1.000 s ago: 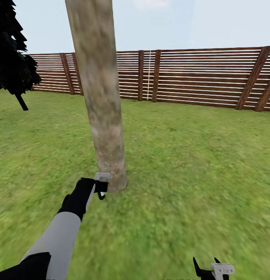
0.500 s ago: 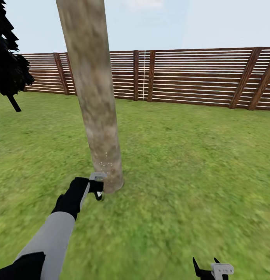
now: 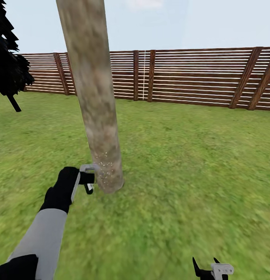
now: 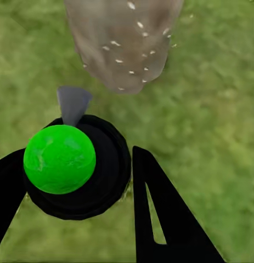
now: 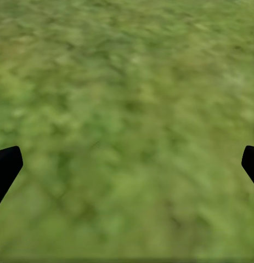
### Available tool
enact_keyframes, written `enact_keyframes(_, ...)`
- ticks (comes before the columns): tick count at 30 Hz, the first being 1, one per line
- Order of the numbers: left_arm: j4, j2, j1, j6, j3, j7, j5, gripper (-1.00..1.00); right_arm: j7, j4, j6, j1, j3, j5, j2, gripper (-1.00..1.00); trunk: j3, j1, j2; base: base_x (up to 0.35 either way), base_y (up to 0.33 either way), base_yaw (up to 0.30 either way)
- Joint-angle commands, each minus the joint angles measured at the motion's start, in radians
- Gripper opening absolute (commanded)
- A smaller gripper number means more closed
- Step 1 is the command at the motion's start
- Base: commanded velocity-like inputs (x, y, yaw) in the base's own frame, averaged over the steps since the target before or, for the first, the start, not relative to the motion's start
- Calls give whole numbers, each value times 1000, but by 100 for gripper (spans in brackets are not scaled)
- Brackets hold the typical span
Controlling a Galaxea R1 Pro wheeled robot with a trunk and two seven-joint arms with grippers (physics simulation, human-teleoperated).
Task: In the garden, pick up the pesticide atomizer on the floor and spray pesticide onto both trees until each tree trunk is fully covered.
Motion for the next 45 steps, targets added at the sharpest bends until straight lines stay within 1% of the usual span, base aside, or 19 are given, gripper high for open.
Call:
enact_keyframes(1, 0, 14, 0, 2, 0, -9, 12, -100, 0, 0, 0, 0, 0, 0, 0, 100, 0, 0, 0, 0, 0, 0)
enact_keyframes(3, 0, 18, 0, 3, -6, -34, 11, -100, 0, 0, 0, 0, 0, 0, 0, 100, 0, 0, 0, 0, 0, 0)
enact_keyframes(4, -1, 5, 0, 5, -13, -43, 11, -100, 0, 0, 0, 0, 0, 0, 0, 100, 0, 0, 0, 0, 0, 0)
enact_keyframes(6, -3, -21, -3, 23, -63, -46, 10, -100, 0, 0, 0, 0, 0, 0, 0, 100, 0, 0, 0, 0, 0, 0)
enact_keyframes(8, -29, -28, -5, 48, -105, -47, 12, -100, 0, 0, 0, 0, 0, 0, 0, 100, 0, 0, 0, 0, 0, 0)
enact_keyframes(11, -43, -10, -6, 56, -111, -48, 11, -100, 0, 0, 0, 0, 0, 0, 0, 100, 0, 0, 0, 0, 0, 0)
enact_keyframes(14, -48, 52, -7, 57, -111, -58, 12, -100, 0, 1, 0, 0, 0, 0, 0, 100, 0, 0, 0, 0, 0, 0)
enact_keyframes(19, -32, 51, 11, 46, -117, -72, 9, -100, 0, 1, 0, 0, 0, 0, 0, 100, 0, 0, 0, 0, 0, 0)
enact_keyframes(22, 61, 27, 13, 33, -117, -76, 11, -100, 0, 1, 0, 0, 1, 0, 0, 100, 0, 0, 0, 0, 0, 0)
enact_keyframes(23, 107, -3, 13, -11, -117, -69, 9, -100, 0, 2, 0, 0, 1, 0, 1, 100, 0, 0, 0, 0, 0, 0)
enact_keyframes(26, 173, -15, 13, -62, -116, -64, 3, -100, 0, 2, 0, 0, 1, 0, 1, 100, 0, 0, 0, 0, 0, 0)
enact_keyframes(28, 198, 1, 13, -108, -111, -62, 3, -100, 0, 2, 0, 0, 1, 0, 1, 100, 0, 0, 0, 0, 0, 0)
enact_keyframes(31, 213, 61, 13, -128, -92, -55, 6, -100, 0, 2, 0, 0, 1, 0, 1, 100, 0, 0, 0, 0, 0, 0)
enact_keyframes(32, 214, 71, 13, -131, -64, -55, 6, -100, 0, 2, 0, 0, 1, 0, 0, 100, 0, 0, 0, 0, 0, 0)
enact_keyframes(33, 215, 79, 13, -155, -7, -54, 5, -100, 0, 2, 0, 0, 1, 0, 1, 100, 0, 0, 0, 0, 0, 0)
enact_keyframes(34, 217, 80, 13, -189, 15, -54, 3, -100, 0, 2, 0, 0, 1, 0, 0, 100, 0, 0, 0, 0, 0, 0)
enact_keyframes(36, 233, 72, 14, -210, 23, -53, 1, -100, 0, 2, 0, 0, 1, 0, 0, 100, 0, 0, 0, 0, 0, 0)
enact_keyframes(39, 272, 55, 14, -220, -7, -58, 3, -100, 0, 2, 0, 0, 1, 0, 0, 100, 0, 0, 0, 12, 8, 0)
enact_keyframes(45, 276, 57, 13, -219, -17, -55, -1, -100, 0, 2, 0, 0, 1, 0, 0, 100, 0, 0, 0, 238, 186, 0)
